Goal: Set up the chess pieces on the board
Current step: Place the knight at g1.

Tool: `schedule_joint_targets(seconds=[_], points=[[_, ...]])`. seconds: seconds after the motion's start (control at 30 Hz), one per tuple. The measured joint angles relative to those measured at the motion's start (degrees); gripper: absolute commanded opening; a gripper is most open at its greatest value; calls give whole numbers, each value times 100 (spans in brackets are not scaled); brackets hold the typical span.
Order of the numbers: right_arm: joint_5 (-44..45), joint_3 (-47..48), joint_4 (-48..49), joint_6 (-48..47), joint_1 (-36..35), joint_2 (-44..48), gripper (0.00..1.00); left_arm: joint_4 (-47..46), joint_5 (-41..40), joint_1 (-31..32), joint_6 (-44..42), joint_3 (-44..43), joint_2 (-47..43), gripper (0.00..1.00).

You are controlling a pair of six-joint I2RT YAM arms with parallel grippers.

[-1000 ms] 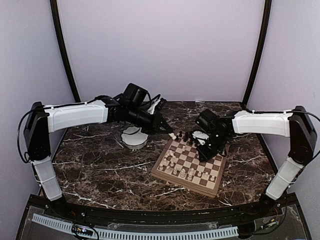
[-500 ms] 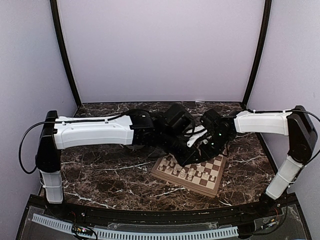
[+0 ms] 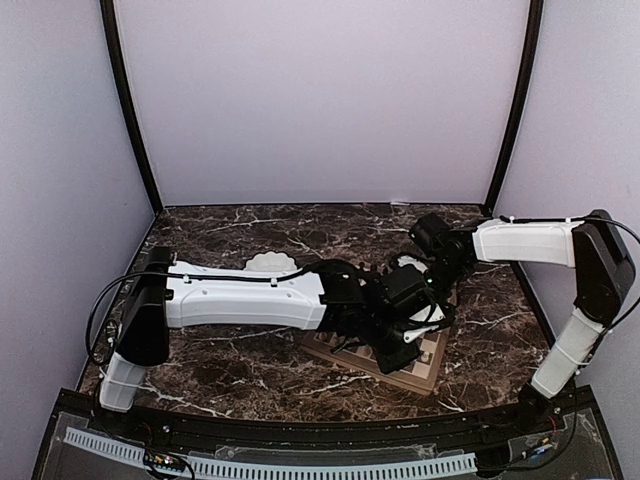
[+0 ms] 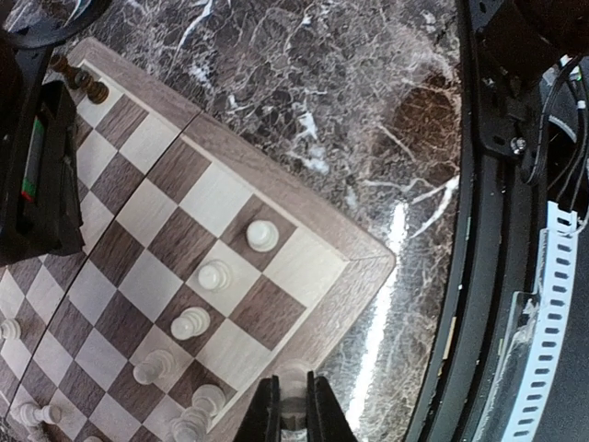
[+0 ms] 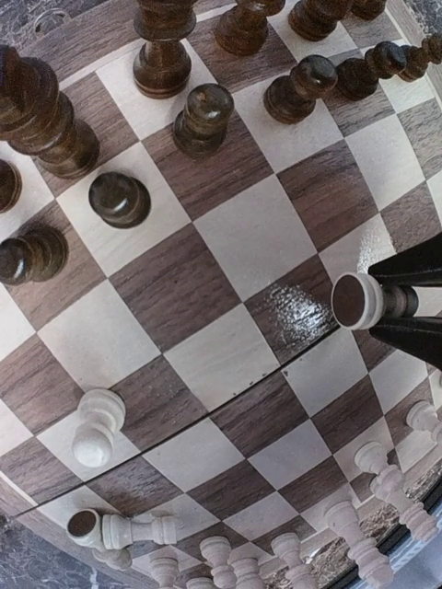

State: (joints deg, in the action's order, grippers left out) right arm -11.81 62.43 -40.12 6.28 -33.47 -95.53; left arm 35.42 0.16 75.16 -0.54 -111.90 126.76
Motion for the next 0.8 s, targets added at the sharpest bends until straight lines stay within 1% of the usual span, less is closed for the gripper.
schedule_joint_targets(seconds=[0.27,0.8], points=[[-46,-66,28,0,0,0,2,160,-212,-42,-28,-103,186,0],[-90,-79,26,0,0,0,3,136,-155,-39,146,-348,568,0]])
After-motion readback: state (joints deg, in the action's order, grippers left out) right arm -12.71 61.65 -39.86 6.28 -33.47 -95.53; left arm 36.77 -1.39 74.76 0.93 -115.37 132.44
